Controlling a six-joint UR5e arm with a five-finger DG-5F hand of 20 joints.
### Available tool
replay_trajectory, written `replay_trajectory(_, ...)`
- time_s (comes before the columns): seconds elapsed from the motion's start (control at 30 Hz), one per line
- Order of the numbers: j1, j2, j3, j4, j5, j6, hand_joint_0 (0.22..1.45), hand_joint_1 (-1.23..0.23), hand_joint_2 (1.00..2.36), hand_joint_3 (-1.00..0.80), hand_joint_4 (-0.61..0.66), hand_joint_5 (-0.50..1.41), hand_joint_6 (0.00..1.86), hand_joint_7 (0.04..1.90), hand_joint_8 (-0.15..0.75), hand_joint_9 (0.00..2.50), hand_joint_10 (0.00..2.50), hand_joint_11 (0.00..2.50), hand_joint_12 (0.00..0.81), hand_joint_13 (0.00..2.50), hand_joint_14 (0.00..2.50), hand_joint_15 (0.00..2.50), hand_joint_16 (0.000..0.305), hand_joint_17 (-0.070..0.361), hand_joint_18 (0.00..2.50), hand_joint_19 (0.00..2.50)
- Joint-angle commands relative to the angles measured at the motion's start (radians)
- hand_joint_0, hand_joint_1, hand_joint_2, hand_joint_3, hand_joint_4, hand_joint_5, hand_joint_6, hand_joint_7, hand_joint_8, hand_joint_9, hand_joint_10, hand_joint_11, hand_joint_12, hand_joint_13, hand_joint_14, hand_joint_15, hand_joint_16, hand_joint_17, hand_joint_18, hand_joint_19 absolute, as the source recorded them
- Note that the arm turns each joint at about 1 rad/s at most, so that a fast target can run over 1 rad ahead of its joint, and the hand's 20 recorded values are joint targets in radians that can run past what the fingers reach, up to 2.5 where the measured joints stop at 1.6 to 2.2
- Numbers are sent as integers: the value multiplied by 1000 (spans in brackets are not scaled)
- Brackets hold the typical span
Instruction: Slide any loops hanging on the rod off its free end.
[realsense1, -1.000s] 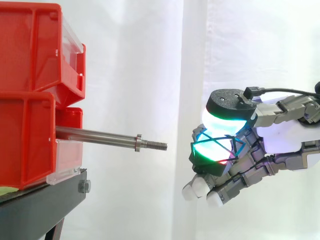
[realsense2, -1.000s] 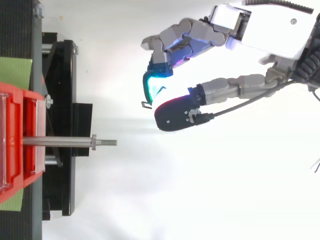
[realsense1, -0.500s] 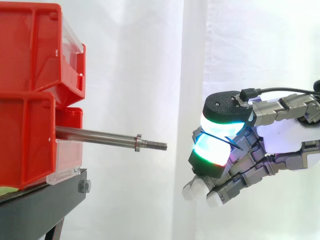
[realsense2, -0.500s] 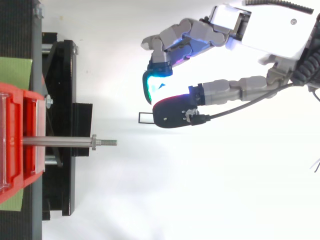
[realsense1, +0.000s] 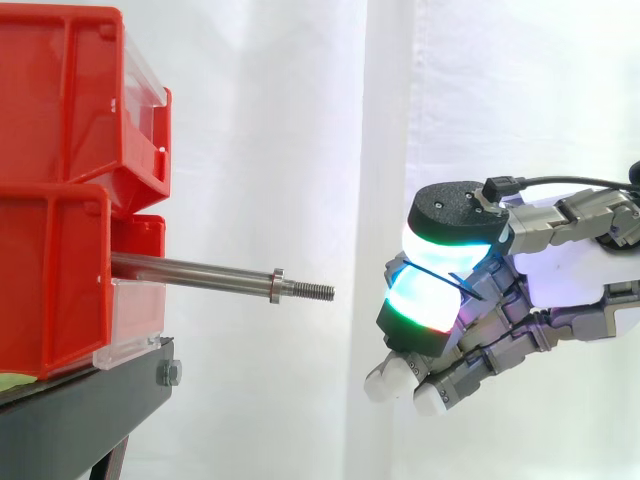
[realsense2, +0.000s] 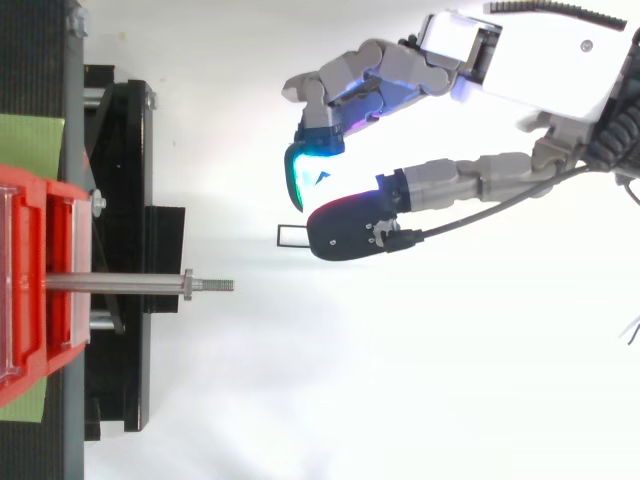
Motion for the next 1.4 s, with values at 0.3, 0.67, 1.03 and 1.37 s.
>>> replay_trajectory(0.3,0,1,0,-7,0,4,559,-482,1012,-332,145,-116,874,1148,260,672,15,359,354,287,5,146,51,115,294,312)
replay_trajectory(0.67,0,0,3,-8,0,9,551,-723,1017,-128,167,-130,890,1122,280,660,13,365,374,305,4,133,55,124,339,283)
replay_trajectory(1.03,0,0,15,-31,0,18,541,-563,1010,-380,151,-126,877,1079,264,664,13,364,363,294,5,133,53,118,324,299)
replay_trajectory(1.37,-1,0,20,-36,0,18,557,-529,1016,-288,162,-124,861,1153,268,683,14,378,360,297,5,132,52,117,315,296)
